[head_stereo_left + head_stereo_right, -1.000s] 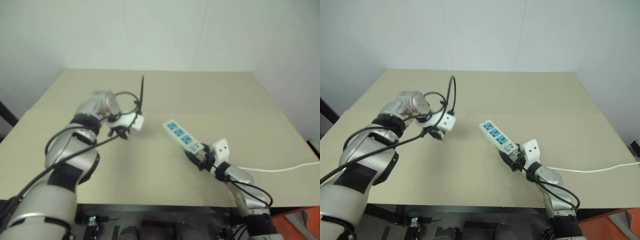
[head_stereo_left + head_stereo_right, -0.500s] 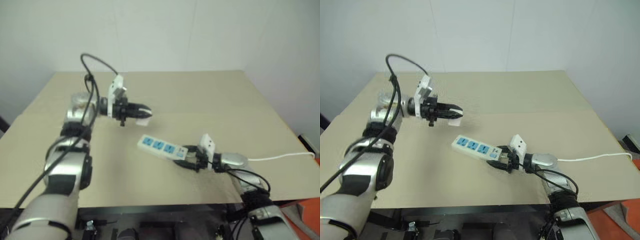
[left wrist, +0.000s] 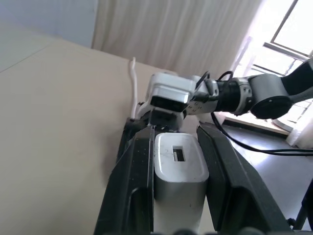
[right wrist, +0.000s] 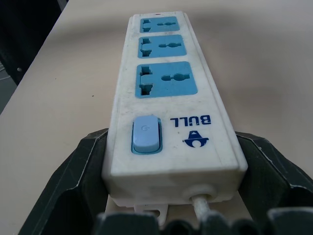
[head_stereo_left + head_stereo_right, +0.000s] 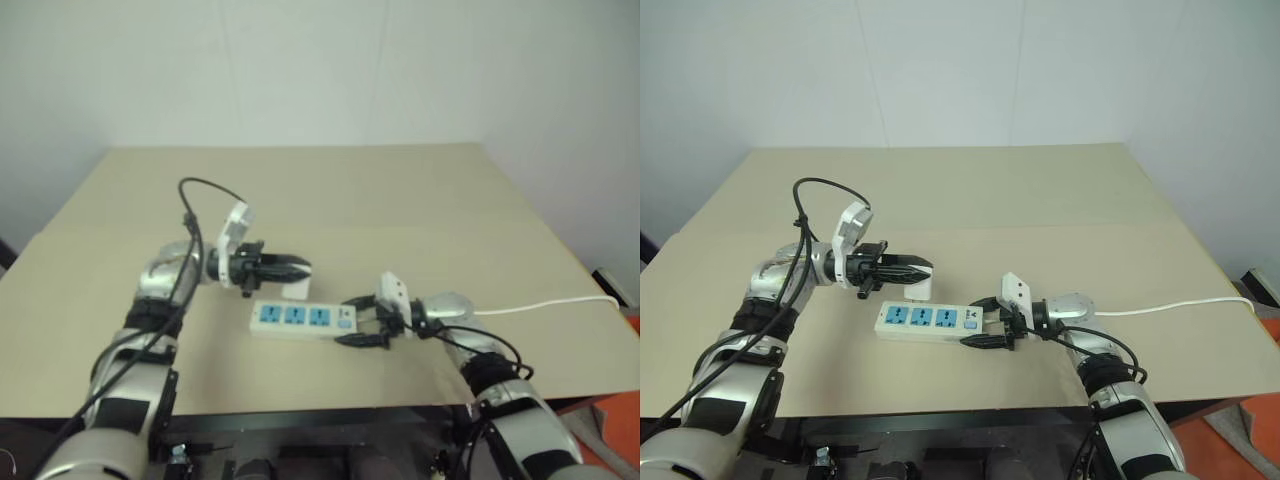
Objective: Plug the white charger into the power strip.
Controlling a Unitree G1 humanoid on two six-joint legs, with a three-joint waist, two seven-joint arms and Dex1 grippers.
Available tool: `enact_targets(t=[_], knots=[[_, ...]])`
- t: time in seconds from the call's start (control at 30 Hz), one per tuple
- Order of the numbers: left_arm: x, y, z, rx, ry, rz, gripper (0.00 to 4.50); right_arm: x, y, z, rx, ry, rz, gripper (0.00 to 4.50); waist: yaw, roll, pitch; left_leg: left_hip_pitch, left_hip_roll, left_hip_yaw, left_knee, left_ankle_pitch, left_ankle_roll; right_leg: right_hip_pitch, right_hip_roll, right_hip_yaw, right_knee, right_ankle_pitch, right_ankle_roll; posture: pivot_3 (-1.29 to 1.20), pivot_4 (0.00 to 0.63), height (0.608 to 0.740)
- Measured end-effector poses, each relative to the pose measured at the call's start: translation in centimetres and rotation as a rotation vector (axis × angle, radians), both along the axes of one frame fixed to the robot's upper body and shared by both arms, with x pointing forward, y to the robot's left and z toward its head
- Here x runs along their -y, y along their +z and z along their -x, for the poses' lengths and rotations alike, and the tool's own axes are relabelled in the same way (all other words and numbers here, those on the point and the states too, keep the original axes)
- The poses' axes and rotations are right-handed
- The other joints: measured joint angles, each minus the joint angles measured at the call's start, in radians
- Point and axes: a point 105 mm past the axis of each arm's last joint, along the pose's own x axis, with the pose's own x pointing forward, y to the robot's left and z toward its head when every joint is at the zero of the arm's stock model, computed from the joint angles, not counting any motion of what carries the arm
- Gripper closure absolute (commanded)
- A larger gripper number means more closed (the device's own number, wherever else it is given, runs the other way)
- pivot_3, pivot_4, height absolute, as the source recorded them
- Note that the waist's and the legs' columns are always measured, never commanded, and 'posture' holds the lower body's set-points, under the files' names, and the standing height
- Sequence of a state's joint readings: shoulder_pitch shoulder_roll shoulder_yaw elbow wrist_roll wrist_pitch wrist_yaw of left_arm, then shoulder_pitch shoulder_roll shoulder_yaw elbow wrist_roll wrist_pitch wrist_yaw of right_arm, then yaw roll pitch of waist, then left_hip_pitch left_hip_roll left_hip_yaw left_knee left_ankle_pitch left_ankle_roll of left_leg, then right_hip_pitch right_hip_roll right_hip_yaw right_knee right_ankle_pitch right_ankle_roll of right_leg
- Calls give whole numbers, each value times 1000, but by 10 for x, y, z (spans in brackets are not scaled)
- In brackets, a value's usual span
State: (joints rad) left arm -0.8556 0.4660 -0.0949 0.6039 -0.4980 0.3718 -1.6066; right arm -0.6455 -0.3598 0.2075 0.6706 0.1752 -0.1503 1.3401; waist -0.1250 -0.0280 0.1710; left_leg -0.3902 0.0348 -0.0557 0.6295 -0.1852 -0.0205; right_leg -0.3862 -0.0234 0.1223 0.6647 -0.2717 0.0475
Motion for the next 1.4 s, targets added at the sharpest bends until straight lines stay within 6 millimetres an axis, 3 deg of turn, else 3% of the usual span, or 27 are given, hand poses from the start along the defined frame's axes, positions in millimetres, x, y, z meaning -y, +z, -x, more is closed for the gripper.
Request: enact_targets(t=[0.27,0.73,1.4], knots=[[13,-17,5,69,-46,-4,3479,-1,0,-1,13,-9,-1,1059,0,0,0,1,0,0,0,0,0,0,1,1,0,0,0,0,150,740],[23,-41,-2,25,-45,-16,3479,-1,0,1,32,-25,-7,1059,0,0,0,0,0,0,0,0,0,0,1,1,-1,0,0,0,150,740],[29,-49,-4,-5,-61,-52,3479,-1,-1,4,38,-49,0,1059,1,0,0,0,0,0,-1,0,0,0,1,1,-2,0,1,0,150,740]])
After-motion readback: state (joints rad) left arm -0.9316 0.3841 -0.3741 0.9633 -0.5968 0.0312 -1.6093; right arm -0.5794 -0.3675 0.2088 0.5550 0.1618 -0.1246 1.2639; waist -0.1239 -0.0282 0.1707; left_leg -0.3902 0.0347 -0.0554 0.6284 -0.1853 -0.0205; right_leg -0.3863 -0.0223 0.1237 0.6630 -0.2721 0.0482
